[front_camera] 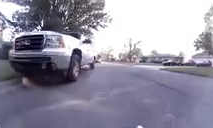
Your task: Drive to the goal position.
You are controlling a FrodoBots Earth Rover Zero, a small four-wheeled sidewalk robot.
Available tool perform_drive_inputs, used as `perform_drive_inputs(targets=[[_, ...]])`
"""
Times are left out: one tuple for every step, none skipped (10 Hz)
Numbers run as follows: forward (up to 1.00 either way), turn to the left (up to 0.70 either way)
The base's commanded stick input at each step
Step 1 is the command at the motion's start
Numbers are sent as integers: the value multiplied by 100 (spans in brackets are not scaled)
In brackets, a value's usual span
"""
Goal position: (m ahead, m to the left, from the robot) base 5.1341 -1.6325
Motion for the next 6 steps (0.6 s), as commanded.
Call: perform_drive_inputs(targets=[[100,0],[100,0],[100,0],[100,0],[100,0],[100,0]])
